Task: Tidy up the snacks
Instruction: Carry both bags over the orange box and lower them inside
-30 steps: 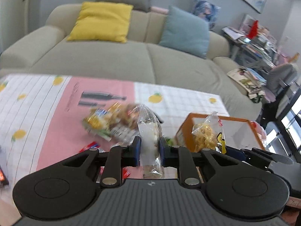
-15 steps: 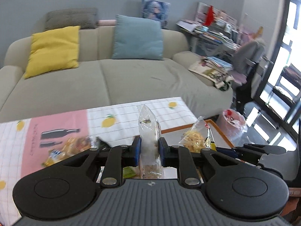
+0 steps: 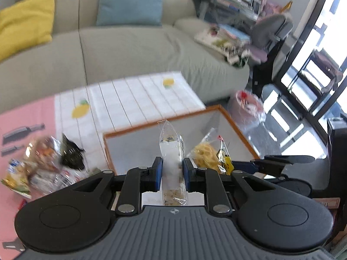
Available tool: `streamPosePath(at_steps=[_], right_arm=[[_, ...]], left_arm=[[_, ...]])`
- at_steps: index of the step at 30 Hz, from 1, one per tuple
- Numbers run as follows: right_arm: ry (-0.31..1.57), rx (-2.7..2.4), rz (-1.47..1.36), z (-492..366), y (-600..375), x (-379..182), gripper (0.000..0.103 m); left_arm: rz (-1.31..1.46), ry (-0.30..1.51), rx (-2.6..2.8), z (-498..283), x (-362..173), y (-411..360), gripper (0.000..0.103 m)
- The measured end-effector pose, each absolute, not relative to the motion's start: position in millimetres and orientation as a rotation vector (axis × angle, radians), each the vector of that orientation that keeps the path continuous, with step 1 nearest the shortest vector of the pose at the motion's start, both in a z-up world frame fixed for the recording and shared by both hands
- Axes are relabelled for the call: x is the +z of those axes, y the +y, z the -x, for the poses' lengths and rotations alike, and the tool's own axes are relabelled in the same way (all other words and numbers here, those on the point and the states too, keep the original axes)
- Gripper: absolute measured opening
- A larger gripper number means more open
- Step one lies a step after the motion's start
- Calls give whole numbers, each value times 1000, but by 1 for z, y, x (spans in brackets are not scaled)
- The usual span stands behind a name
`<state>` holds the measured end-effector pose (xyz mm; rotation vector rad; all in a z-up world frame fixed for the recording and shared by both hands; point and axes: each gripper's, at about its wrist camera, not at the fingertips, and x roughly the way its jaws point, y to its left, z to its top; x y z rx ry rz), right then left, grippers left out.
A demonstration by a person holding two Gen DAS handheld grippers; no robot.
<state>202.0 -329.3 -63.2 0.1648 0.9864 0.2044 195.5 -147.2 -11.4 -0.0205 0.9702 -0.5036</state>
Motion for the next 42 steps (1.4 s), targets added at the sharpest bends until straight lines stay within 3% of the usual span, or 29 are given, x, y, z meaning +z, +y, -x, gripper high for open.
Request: streamPosePath(at_steps=[19, 38, 42], right_arm=[[1315, 247, -260, -253, -338, -151, 45], [1415, 226, -408, -267, -345, -180, 47], [1405, 218, -398, -266, -340, -179, 47]], left_arm=[[-85, 1308, -418, -241, -84, -178, 22], [-104, 1449, -313, -242, -104, -180, 22], [-141, 1403, -310, -238, -93, -179, 29]])
